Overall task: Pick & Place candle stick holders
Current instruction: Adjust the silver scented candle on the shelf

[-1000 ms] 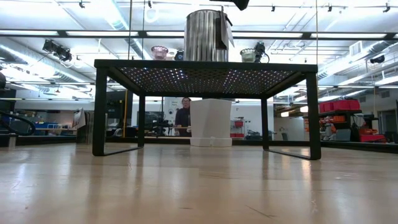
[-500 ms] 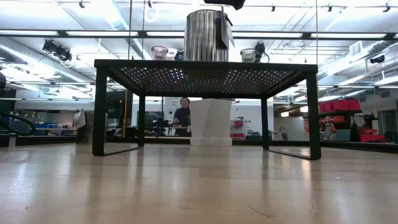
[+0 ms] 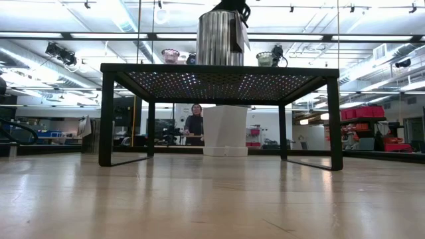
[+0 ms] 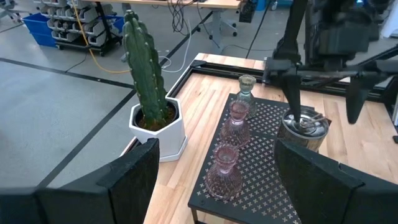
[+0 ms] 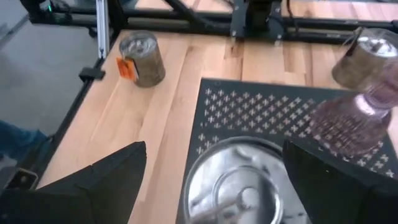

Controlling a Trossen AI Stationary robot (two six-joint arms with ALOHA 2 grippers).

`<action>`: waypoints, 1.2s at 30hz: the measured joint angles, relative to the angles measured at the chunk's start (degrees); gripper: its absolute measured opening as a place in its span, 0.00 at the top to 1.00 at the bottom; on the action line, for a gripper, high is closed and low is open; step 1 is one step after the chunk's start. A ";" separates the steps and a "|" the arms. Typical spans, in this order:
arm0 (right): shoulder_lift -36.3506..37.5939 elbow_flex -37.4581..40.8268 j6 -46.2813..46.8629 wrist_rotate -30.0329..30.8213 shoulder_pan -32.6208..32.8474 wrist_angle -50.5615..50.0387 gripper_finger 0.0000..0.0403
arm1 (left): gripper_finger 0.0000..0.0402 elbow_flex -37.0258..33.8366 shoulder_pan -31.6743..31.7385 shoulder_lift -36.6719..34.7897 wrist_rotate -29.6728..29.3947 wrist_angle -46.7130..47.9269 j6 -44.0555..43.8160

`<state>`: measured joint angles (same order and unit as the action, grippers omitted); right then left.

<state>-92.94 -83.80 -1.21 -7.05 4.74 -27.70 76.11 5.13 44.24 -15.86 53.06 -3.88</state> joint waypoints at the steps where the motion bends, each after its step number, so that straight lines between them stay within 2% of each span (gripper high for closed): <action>1: -0.47 0.01 -0.32 0.00 0.06 -0.11 0.07 | 0.21 0.01 0.01 0.01 0.00 0.02 0.00; 8: -0.80 0.03 -1.29 3.11 0.04 -0.15 0.07 | 0.21 0.01 0.02 -0.01 0.00 -0.01 -0.02; 18: -0.80 0.03 -0.99 2.97 0.91 0.71 0.07 | 0.21 0.01 0.01 -0.01 0.00 -0.01 -0.03; 36: -0.73 0.03 2.25 3.19 0.89 15.96 0.07 | 0.21 0.01 -0.01 0.01 0.02 0.02 -0.04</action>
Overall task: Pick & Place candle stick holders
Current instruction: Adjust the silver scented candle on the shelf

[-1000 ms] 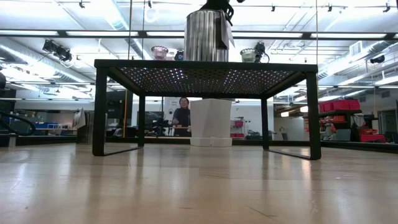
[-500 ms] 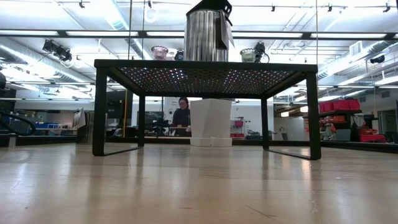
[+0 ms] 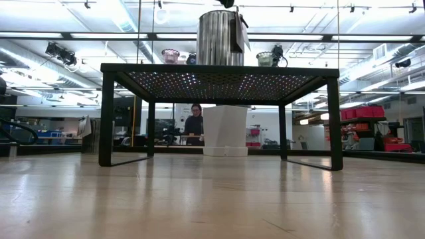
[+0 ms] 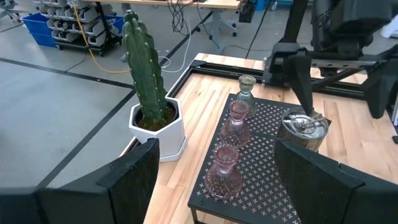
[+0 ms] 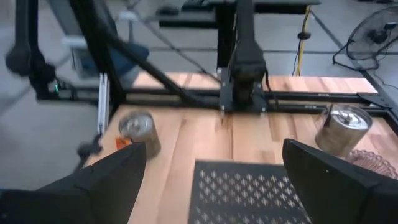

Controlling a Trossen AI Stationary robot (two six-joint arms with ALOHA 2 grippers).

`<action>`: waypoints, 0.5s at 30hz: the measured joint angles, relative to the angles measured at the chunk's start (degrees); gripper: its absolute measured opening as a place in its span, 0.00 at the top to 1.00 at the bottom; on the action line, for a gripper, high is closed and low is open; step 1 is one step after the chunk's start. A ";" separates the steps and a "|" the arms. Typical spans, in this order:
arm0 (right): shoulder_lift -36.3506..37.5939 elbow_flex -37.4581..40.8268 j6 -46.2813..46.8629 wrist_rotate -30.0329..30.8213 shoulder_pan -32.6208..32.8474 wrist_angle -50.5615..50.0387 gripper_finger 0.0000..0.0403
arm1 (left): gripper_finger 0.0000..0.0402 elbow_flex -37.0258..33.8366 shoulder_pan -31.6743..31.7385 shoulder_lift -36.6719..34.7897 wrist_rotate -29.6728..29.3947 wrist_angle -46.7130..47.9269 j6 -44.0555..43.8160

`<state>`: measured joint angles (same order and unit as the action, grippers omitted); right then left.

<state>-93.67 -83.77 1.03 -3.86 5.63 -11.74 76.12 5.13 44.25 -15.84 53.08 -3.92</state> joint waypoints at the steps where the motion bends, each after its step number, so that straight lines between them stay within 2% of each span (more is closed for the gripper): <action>1: 0.00 0.00 1.60 0.32 0.00 0.91 0.07 | 0.21 0.00 0.00 0.00 -0.02 0.00 0.00; 8: 0.00 0.00 4.77 3.50 -0.17 3.53 0.08 | 0.21 0.00 0.02 -0.02 -0.02 -0.02 -0.02; 15: 0.00 0.00 12.61 9.44 -0.15 3.36 0.08 | 0.21 -0.02 0.02 -0.02 -0.02 0.00 -0.81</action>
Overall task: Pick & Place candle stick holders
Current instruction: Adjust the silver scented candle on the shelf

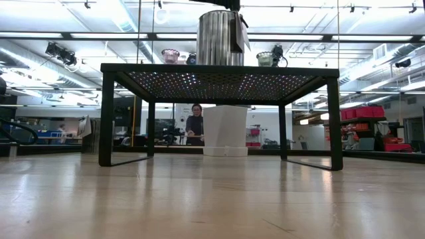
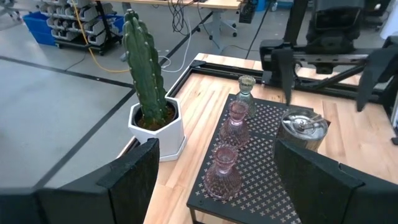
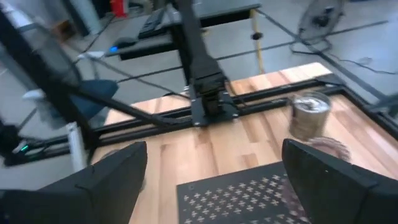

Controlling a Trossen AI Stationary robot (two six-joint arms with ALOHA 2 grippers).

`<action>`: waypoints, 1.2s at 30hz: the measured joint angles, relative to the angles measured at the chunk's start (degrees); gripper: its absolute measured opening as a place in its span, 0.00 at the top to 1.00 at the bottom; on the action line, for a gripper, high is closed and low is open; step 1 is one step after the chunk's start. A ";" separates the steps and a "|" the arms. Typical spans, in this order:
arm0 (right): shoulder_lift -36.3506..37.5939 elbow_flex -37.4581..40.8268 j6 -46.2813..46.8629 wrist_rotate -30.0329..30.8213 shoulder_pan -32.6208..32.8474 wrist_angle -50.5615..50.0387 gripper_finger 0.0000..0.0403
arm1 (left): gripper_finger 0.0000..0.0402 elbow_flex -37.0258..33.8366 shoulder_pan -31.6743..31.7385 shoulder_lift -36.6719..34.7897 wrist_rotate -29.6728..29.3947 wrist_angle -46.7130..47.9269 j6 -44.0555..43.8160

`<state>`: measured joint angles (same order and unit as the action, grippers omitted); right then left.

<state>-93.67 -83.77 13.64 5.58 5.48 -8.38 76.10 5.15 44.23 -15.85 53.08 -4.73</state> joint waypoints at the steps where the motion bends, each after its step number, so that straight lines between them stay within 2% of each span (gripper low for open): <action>1: 0.00 0.00 0.59 1.35 0.08 -0.12 0.07 | 0.21 0.02 -0.01 0.00 0.00 -0.01 -0.87; 7: 0.00 0.00 1.83 5.35 0.19 -0.37 0.02 | 0.21 0.01 -0.02 0.01 0.02 0.00 -2.24; 15: 0.00 -0.02 3.90 5.46 0.19 -3.00 0.01 | 0.21 0.02 0.00 0.02 0.00 -0.01 -2.16; 20: 0.00 -0.02 3.69 1.75 0.19 -7.88 0.01 | 0.21 0.02 -0.01 0.00 0.01 -0.01 -2.10; 26: 0.00 -0.09 -0.72 -3.94 0.19 -15.04 0.01 | 0.21 0.02 0.00 0.01 0.02 0.00 -2.11; 33: 0.02 -5.93 -6.23 -4.57 0.19 -27.55 0.01 | 0.21 0.02 0.00 0.02 0.02 -0.02 -2.12; 36: 0.04 -8.43 -6.66 -4.56 0.17 -29.67 0.01 | 0.21 0.02 -0.02 0.01 0.02 0.00 -2.13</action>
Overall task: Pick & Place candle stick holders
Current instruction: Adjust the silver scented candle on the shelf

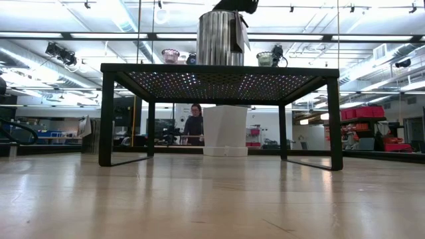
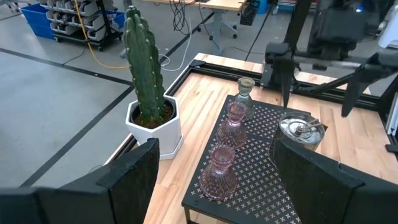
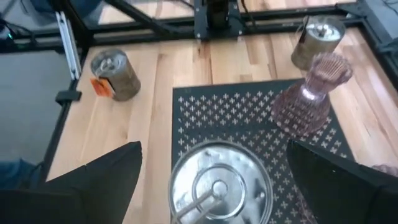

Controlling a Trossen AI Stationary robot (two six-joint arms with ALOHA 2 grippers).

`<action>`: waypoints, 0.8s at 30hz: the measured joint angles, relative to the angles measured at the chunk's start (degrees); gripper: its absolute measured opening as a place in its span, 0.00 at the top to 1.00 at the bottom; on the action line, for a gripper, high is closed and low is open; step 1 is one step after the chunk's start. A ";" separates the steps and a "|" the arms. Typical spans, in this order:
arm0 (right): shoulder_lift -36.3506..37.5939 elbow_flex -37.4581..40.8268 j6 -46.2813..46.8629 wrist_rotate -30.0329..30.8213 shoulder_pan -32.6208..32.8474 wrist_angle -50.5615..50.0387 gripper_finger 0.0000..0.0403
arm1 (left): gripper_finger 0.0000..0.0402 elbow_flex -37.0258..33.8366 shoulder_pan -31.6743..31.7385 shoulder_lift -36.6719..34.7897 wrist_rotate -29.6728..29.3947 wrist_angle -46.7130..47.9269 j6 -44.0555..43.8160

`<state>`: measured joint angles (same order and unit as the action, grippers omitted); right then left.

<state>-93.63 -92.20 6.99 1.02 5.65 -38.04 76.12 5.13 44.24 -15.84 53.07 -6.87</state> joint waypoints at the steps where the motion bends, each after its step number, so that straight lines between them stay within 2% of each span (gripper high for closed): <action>1: 0.09 -0.32 -0.06 0.00 0.00 -0.08 0.01 | 0.21 0.00 0.02 0.00 0.00 0.00 -0.01; 24: -0.04 0.06 -1.90 -0.32 -1.69 -2.89 0.01 | 0.21 0.00 0.02 -0.01 0.00 0.00 -0.05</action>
<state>-93.67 -92.14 5.09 0.70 3.96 -40.94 76.12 5.14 44.23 -15.84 53.07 -6.92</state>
